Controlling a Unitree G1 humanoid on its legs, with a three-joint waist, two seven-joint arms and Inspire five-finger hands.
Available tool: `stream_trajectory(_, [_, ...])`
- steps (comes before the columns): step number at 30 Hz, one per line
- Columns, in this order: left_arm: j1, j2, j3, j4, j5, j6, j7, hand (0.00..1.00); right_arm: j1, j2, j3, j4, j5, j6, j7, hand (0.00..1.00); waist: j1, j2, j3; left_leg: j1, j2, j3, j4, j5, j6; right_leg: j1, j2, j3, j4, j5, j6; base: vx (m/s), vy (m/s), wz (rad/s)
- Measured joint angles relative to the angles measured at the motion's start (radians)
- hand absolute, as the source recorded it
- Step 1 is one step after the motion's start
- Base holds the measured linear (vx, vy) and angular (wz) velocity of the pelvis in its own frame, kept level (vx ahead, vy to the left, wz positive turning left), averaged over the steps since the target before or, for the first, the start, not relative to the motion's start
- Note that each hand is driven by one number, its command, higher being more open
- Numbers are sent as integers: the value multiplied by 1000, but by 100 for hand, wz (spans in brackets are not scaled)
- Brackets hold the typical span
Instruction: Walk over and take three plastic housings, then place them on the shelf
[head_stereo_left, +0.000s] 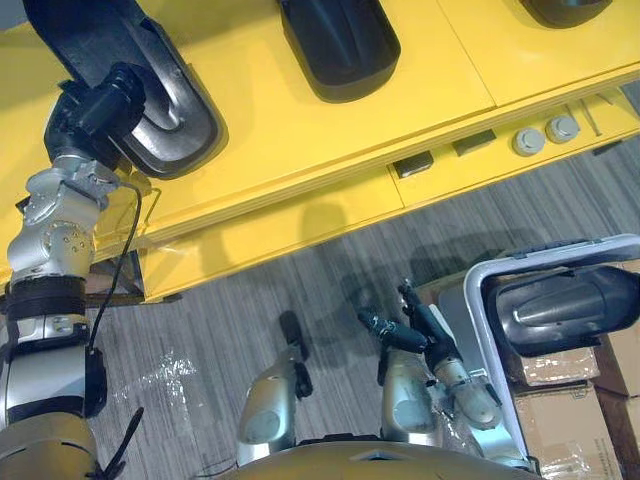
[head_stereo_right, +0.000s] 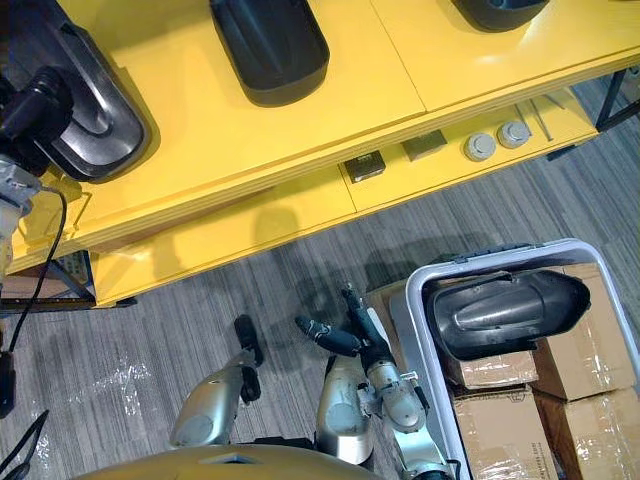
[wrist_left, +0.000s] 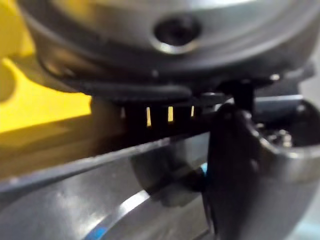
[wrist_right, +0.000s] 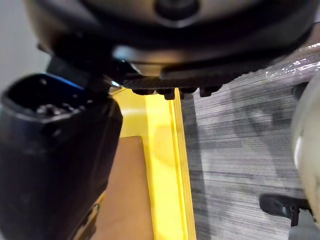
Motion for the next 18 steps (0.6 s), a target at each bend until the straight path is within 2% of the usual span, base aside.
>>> stream_trajectory(4, [-48,5,-27,25,80,5,-1,0,-9,0,2,0,5,-5,-14,100,5,-7,4,0,0,0,-1,0,0,1,0,1,-2,1,1,4,0,1])
stream_trajectory(5, [-64,5,-33,39,107,7,-1,100,-10,0,3,0,7,-5,-17,100,5,-7,4,0,0,0,-2,0,0,0,1,1,-2,1,1,0,0,0])
stream_trajectory(8, [-113,12,-43,75,195,23,6,100,-10,0,21,0,8,-5,-20,100,1,-14,10,1,3,1,-4,1,-4,0,4,2,-1,2,0,0,-1,-1])
stream_trajectory(12, [-196,84,-67,147,339,47,33,100,-10,0,48,0,9,-5,-23,100,-9,-26,29,8,9,20,-23,9,-10,-11,13,15,-3,11,-3,4,-6,-12])
stream_trajectory(18, [-244,113,-84,201,425,67,69,100,-10,1,48,7,30,-6,-40,100,-18,-27,30,9,17,26,-25,18,-6,-15,22,22,-2,14,-5,51,-17,-5])
